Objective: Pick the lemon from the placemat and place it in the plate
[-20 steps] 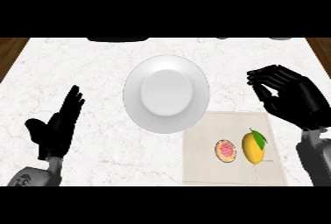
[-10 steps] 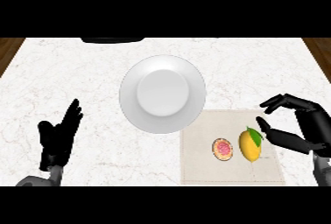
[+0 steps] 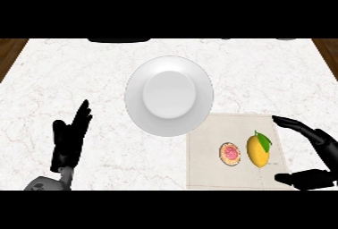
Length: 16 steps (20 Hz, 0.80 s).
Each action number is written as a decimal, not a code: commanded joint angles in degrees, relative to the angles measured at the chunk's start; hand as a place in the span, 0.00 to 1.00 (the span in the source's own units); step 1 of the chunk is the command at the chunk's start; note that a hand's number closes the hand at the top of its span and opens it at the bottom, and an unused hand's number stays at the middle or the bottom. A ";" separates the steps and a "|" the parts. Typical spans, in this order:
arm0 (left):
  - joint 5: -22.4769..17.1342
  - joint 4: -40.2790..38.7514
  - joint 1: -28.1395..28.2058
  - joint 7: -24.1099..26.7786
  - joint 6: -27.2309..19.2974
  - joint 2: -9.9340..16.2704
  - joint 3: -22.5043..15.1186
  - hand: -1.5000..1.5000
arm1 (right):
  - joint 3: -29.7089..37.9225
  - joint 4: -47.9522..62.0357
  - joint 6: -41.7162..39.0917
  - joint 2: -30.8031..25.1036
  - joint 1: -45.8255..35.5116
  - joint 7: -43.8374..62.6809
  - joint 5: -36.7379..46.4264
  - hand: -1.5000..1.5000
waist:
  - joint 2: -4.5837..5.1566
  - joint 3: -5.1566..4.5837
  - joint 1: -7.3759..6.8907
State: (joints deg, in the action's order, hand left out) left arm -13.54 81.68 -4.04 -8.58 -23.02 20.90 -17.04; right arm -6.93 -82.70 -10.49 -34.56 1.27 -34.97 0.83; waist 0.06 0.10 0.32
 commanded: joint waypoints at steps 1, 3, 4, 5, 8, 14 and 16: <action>0.70 -2.01 1.33 2.87 0.21 -1.26 0.13 0.50 | -0.22 -4.18 3.81 -4.51 -1.09 3.63 8.15 0.00 | -0.16 -0.21 -0.04; 0.41 0.96 0.59 -0.66 1.16 0.89 0.42 0.50 | 0.51 -4.63 2.72 -8.36 -2.18 6.79 10.65 0.00 | -0.23 -0.18 -0.29; 0.73 3.35 1.95 -1.71 0.77 1.16 0.18 0.50 | -0.24 -5.27 2.79 -7.80 -2.03 7.90 11.93 0.00 | -0.24 -0.14 -0.52; 0.46 -1.74 -0.59 0.09 1.27 -0.33 1.09 0.50 | 0.23 -6.82 0.15 -10.94 -2.40 9.16 12.03 0.00 | -0.11 -0.20 0.11; 2.64 1.32 -0.02 -1.50 -1.57 -2.01 -0.49 0.50 | -4.13 -12.60 -1.62 -10.29 -3.28 19.01 16.00 0.00 | -0.21 -0.20 -0.18; 3.78 -0.27 -1.42 -1.86 -0.90 -2.51 0.21 0.50 | -7.46 -14.04 -13.44 -13.32 -5.73 27.57 16.87 0.00 | -0.12 -0.15 -0.26; 2.29 1.02 3.16 0.91 2.21 -1.36 1.53 0.50 | -8.35 -14.73 -13.56 -11.49 -4.56 29.06 19.09 0.00 | -0.14 -0.14 -0.37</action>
State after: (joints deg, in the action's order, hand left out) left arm -11.40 82.40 -3.26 -9.35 -22.12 19.78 -16.21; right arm -13.34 -94.59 -21.24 -46.75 -4.59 -10.31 17.38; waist -0.05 -0.07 -0.21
